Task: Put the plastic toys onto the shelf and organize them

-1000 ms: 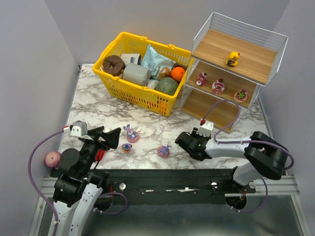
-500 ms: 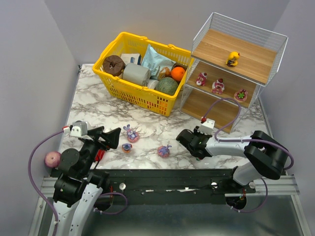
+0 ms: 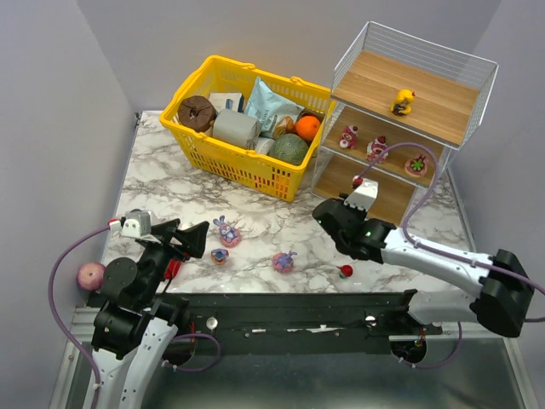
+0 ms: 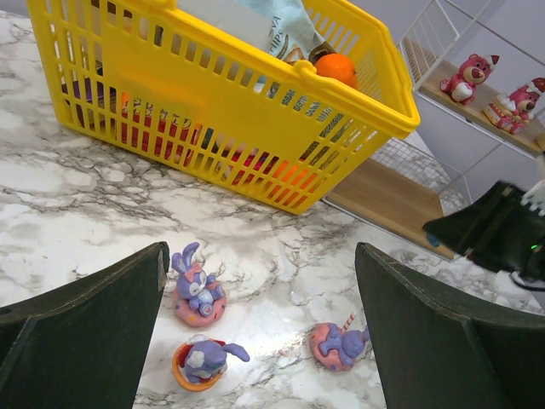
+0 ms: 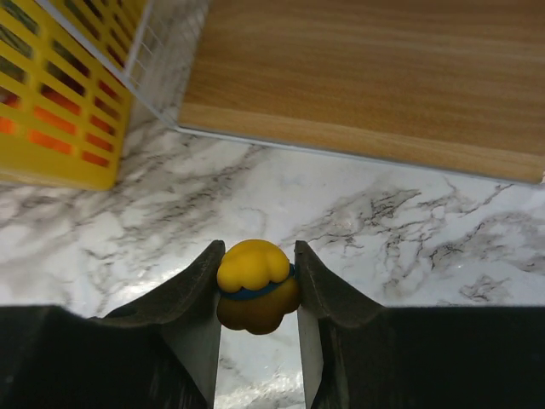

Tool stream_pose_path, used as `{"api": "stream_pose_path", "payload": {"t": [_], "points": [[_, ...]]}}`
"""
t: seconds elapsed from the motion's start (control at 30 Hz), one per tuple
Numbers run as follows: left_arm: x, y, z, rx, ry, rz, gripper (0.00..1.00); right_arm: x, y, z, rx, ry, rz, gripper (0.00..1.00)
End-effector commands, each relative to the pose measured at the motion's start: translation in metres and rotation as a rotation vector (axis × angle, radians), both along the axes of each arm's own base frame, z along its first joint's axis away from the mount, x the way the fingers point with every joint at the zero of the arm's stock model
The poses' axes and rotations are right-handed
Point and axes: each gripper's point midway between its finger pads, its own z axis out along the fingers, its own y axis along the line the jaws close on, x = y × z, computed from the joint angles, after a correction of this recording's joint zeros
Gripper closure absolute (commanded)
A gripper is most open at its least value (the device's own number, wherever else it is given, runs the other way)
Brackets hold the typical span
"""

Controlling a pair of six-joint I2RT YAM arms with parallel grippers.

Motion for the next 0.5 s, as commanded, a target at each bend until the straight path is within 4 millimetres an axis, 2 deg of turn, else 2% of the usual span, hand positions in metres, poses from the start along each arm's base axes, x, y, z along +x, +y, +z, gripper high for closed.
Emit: {"api": "stream_pose_path", "payload": {"t": [0.0, 0.1, 0.13, 0.23, 0.47], "points": [[-0.002, -0.001, 0.001, 0.005, -0.009, -0.01, 0.01, -0.01, -0.012, 0.072, -0.033, 0.011, 0.053, 0.99], [-0.002, -0.001, 0.0, 0.006, -0.008, -0.01, 0.01, -0.021, -0.029, 0.109, -0.047, -0.002, 0.059, 0.99], [-0.002, -0.001, 0.0, 0.006, -0.008, -0.01, 0.01, -0.021, -0.031, 0.13, -0.023, -0.034, 0.059, 0.99], [-0.002, -0.001, 0.0, 0.006, -0.008, -0.01, 0.01, -0.028, -0.047, 0.168, -0.012, -0.108, 0.079, 0.99], [-0.001, -0.001, -0.001, 0.005, -0.006, -0.01, 0.01, -0.037, -0.081, 0.245, -0.026, -0.248, 0.042, 0.99]]}}
